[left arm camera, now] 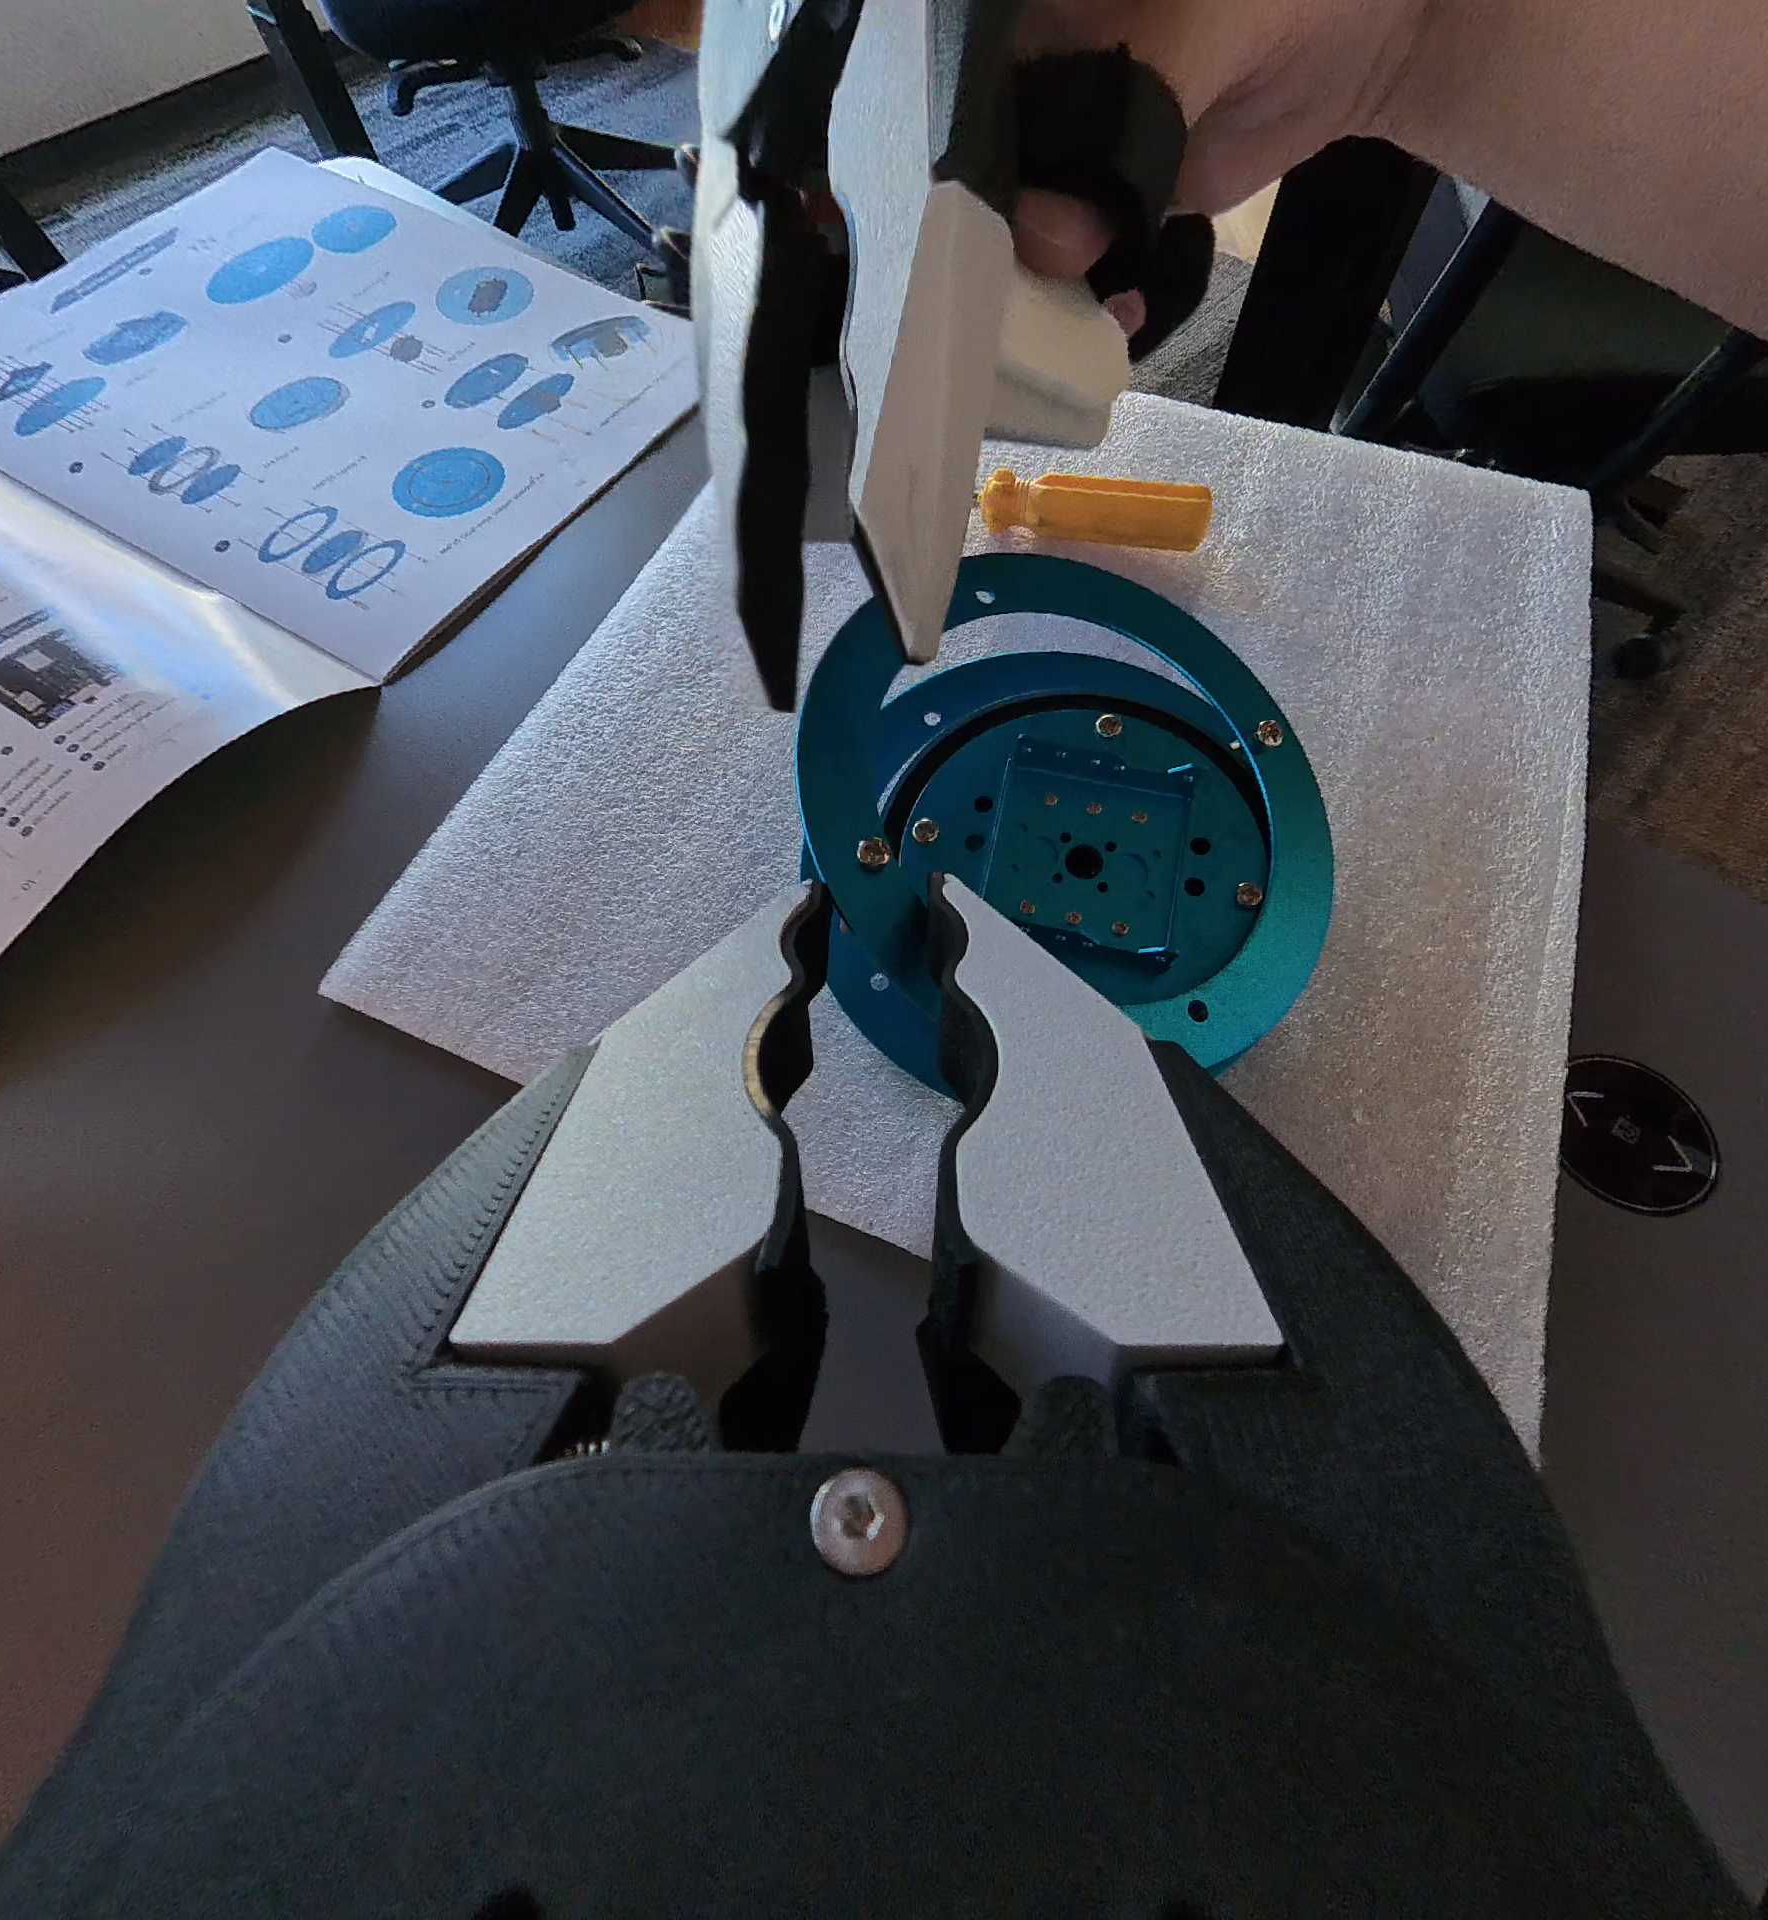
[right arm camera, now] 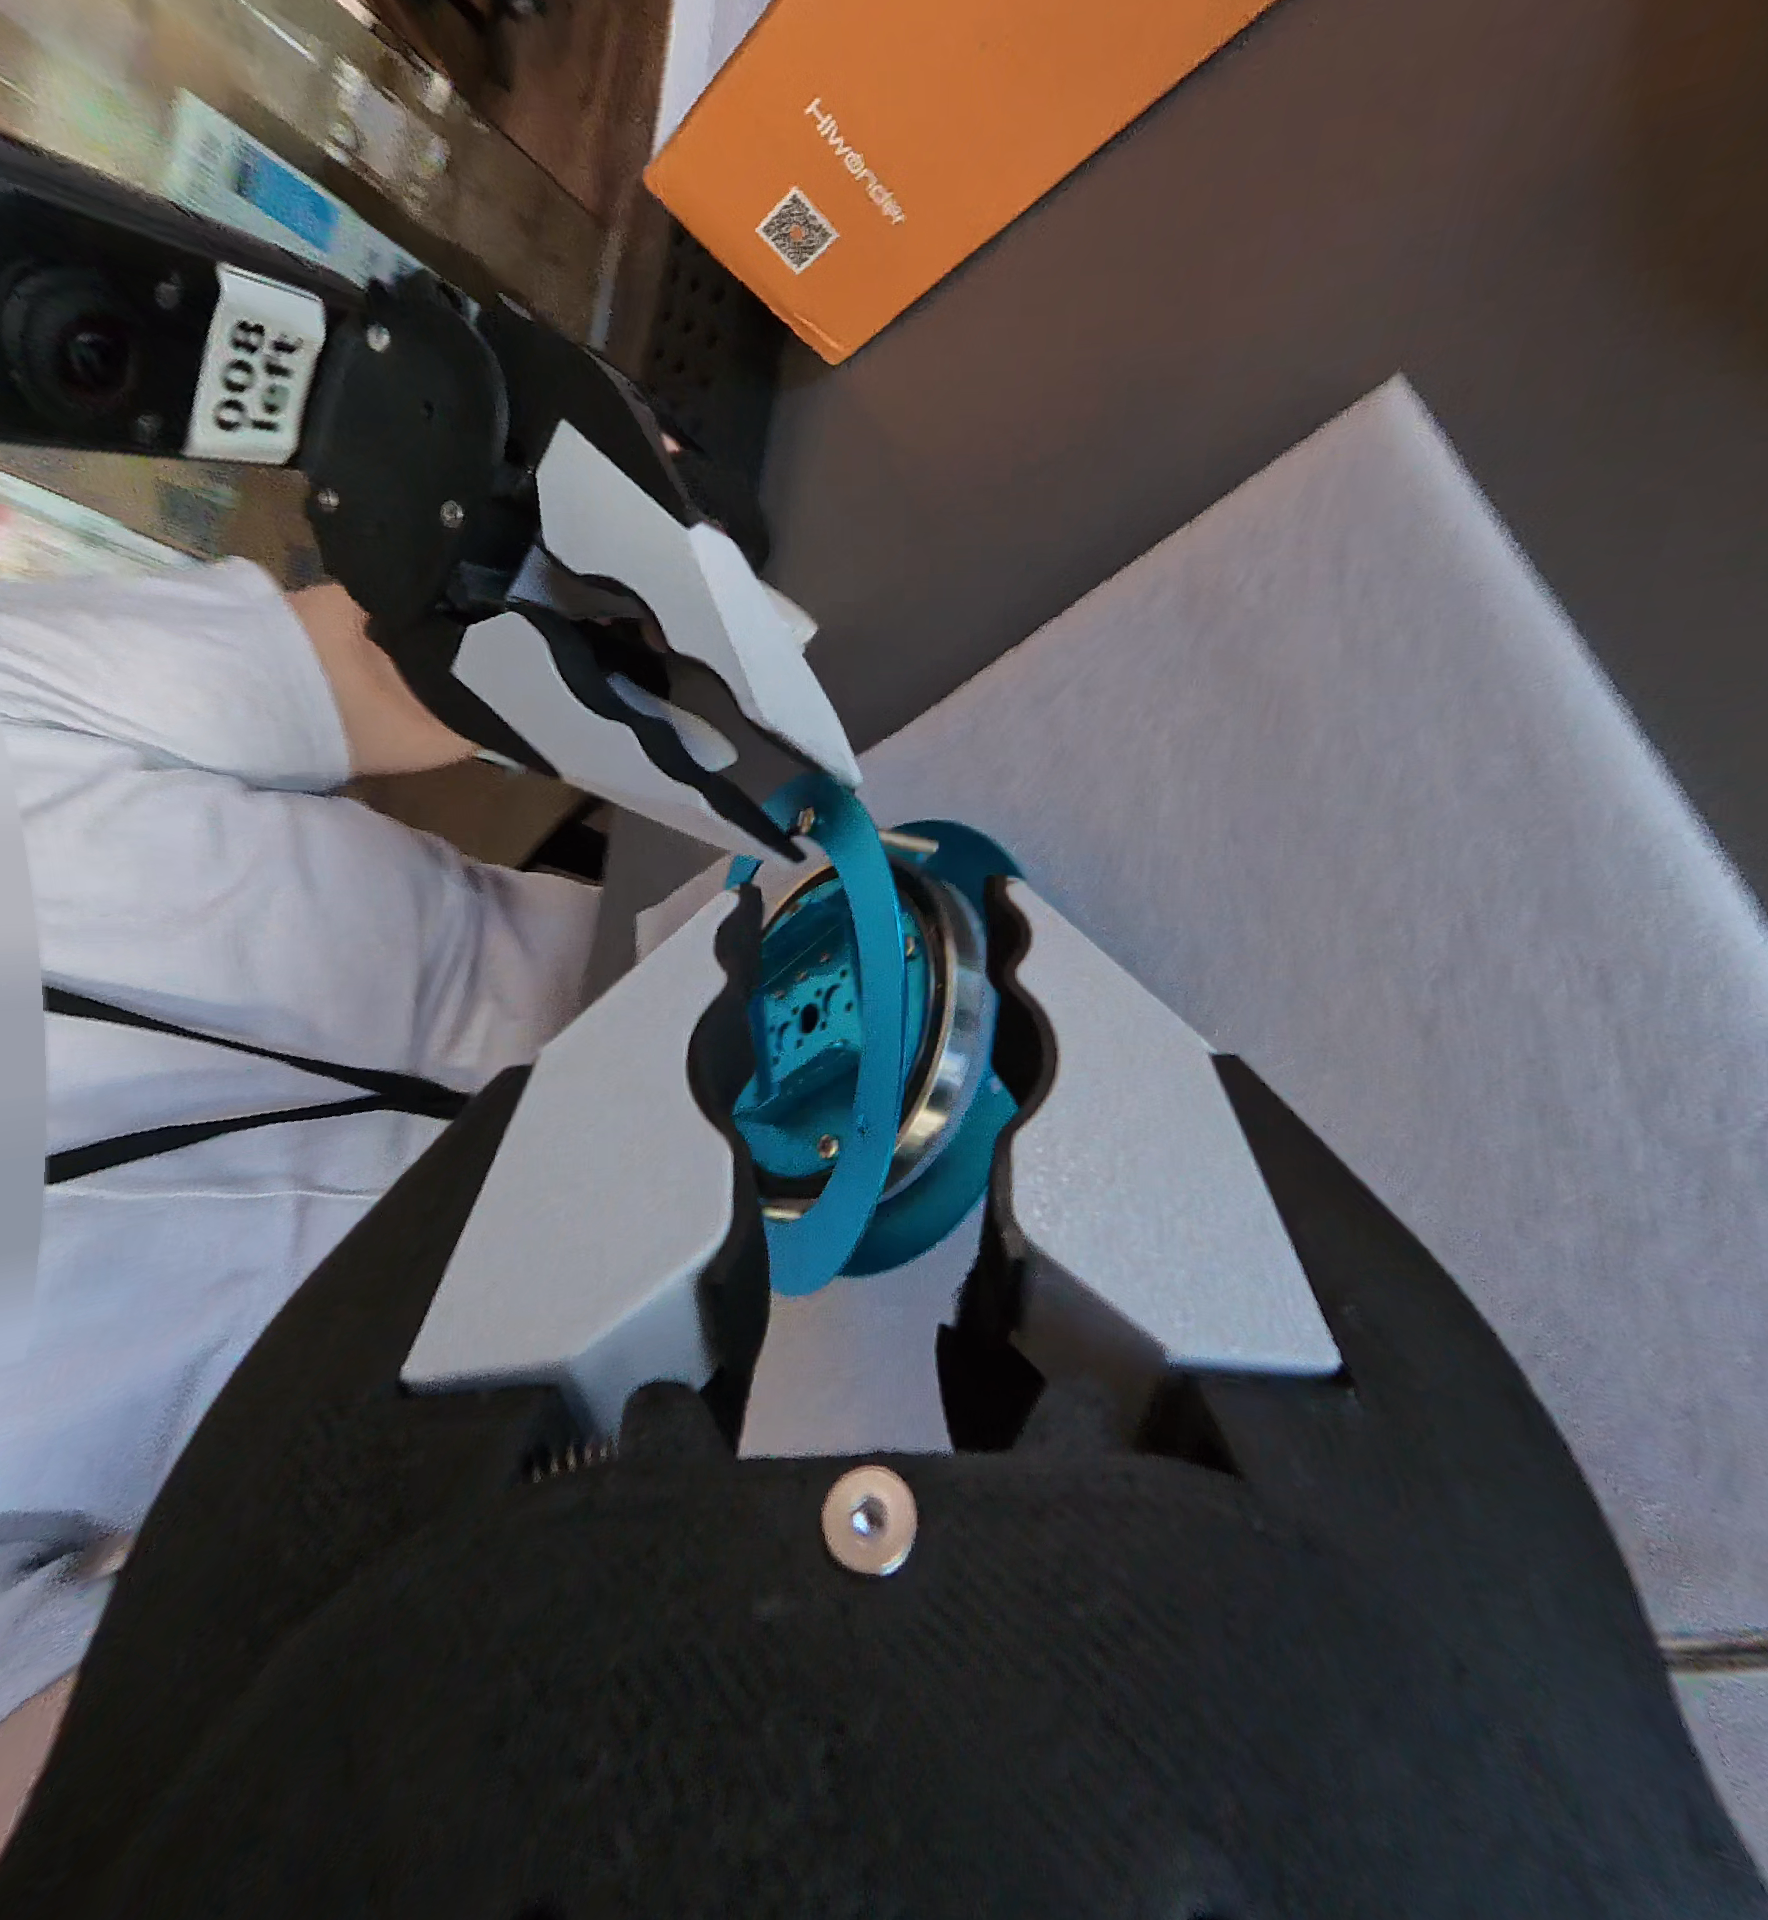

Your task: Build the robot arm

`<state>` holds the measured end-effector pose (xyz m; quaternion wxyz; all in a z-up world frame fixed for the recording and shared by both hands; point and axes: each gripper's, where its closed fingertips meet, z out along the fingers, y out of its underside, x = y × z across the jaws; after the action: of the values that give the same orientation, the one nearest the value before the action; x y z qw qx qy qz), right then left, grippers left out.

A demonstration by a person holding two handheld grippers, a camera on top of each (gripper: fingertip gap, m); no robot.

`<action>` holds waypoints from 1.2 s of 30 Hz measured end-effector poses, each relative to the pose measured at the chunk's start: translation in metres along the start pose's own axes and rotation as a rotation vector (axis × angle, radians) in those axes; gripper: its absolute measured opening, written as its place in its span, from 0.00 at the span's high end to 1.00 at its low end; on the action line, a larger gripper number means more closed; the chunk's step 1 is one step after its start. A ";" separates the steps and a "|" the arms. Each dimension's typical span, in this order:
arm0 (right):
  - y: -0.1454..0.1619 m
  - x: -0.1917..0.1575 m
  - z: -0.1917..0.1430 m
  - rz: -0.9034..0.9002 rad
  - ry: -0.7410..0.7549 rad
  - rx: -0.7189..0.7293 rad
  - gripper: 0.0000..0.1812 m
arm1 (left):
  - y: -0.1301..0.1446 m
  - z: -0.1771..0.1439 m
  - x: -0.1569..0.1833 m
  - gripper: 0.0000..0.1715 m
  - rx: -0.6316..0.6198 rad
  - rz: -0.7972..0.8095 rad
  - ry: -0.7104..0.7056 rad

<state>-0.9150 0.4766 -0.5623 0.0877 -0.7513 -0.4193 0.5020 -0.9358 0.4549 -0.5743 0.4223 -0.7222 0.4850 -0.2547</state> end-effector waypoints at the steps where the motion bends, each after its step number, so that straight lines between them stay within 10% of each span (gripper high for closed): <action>1: 0.003 -0.001 -0.001 0.037 -0.041 0.001 0.80 | -0.001 0.000 0.000 0.90 0.004 0.003 -0.002; 5: 0.013 -0.008 0.004 0.072 -0.139 -0.036 0.99 | -0.002 -0.001 0.001 0.91 0.014 0.015 -0.001; 30: 0.017 -0.009 -0.009 -0.089 -0.229 0.066 0.98 | 0.008 -0.004 -0.015 0.77 -0.028 -0.433 0.405; 36: 0.015 -0.013 -0.011 -0.128 -0.243 0.109 0.98 | -0.004 -0.012 -0.001 0.98 -0.017 -0.570 0.611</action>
<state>-0.8995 0.4611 -0.5569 0.1089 -0.6508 -0.4460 0.6047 -0.9439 0.4516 -0.5649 0.1657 -0.7223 0.3706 -0.5600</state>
